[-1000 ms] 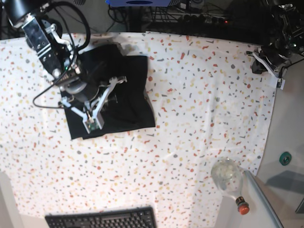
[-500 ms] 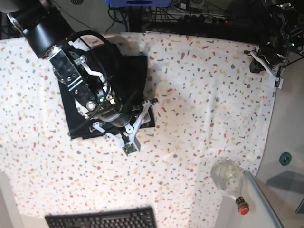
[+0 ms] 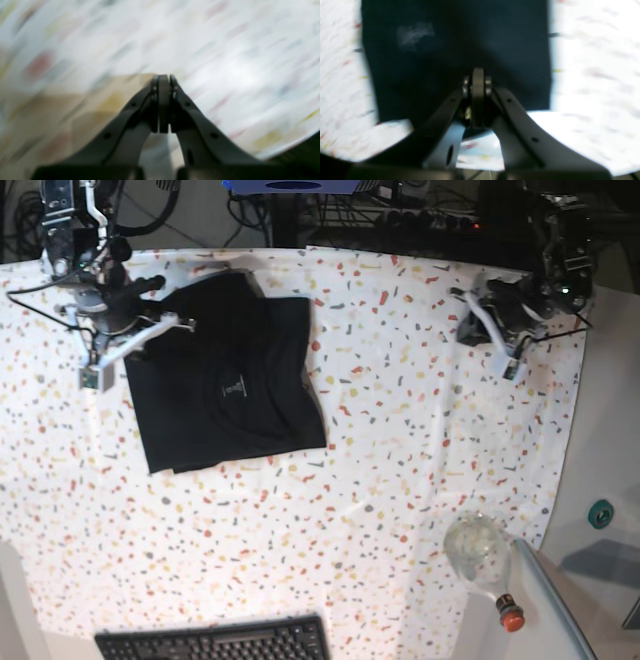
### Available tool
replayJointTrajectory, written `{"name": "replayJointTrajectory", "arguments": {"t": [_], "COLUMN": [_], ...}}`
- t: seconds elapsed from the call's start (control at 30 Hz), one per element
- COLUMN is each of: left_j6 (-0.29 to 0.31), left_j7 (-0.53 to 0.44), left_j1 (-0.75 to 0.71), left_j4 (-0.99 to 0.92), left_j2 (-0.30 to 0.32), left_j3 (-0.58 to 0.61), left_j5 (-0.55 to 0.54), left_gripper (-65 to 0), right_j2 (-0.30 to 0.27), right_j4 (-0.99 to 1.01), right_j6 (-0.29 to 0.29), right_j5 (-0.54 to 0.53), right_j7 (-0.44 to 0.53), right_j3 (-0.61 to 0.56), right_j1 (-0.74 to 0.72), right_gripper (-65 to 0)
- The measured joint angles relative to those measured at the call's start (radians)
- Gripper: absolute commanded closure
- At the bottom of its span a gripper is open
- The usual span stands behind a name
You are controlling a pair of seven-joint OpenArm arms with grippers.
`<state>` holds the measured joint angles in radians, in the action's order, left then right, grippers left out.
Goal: Layout the t-shirt on the table in an organized manner, then fold the t-shirt properly
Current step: 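Move the left gripper to the t-shirt's edge and pinch it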
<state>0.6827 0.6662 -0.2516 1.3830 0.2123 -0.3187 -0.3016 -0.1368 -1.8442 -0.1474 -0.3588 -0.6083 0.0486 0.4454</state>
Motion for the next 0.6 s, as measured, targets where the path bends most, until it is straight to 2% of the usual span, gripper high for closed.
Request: {"name": "replayJointTrajectory", "arguments": {"t": [0.07, 0.1, 0.2, 0.23, 0.27, 0.37, 0.47, 0.6], "left_j6": [0.014, 0.015, 0.005, 0.003, 0.0, 0.003, 0.007, 0.001], "left_j7": [0.092, 0.134, 0.179, 0.18, 0.18, 0.184, 0.18, 0.057], "left_j1": [-0.001, -0.003, 0.014, 0.025, 0.036, 0.086, 0.148, 0.209], "left_j4": [0.065, 0.1, 0.163, 0.162, 0.154, 0.063, -0.058, -0.206], "left_j2": [-0.06, -0.077, -0.103, -0.103, -0.103, -0.114, -0.142, -0.176], "left_j3": [0.014, 0.021, 0.025, 0.04, 0.07, 0.203, 0.306, 0.369], "left_j5": [-0.053, -0.08, -0.17, -0.191, -0.218, -0.294, -0.335, -0.335], "left_gripper": [0.0, -4.3, -45.6, -57.3, -65.0, -65.0, -65.0, -65.0], "right_j2": [-0.012, -0.014, -0.015, -0.026, -0.041, -0.073, -0.067, -0.062], "right_j4": [0.001, 0.003, 0.029, 0.042, 0.054, 0.08, 0.091, 0.091], "right_j6": [-0.002, -0.002, 0.0, 0.005, 0.006, 0.004, -0.002, 0.001], "right_j5": [0.011, 0.011, 0.003, -0.005, -0.005, 0.004, 0.002, 0.0], "right_j7": [0.024, 0.032, 0.043, 0.04, 0.041, 0.045, 0.046, 0.044], "right_j3": [0.047, 0.064, 0.084, 0.077, 0.068, 0.058, 0.055, 0.05], "right_j1": [0.019, 0.024, 0.032, 0.03, 0.03, 0.031, 0.029, 0.024], "right_gripper": [0.0, 0.0, 0.0, 0.0, 0.0, 0.0, 0.0, 0.0]}}
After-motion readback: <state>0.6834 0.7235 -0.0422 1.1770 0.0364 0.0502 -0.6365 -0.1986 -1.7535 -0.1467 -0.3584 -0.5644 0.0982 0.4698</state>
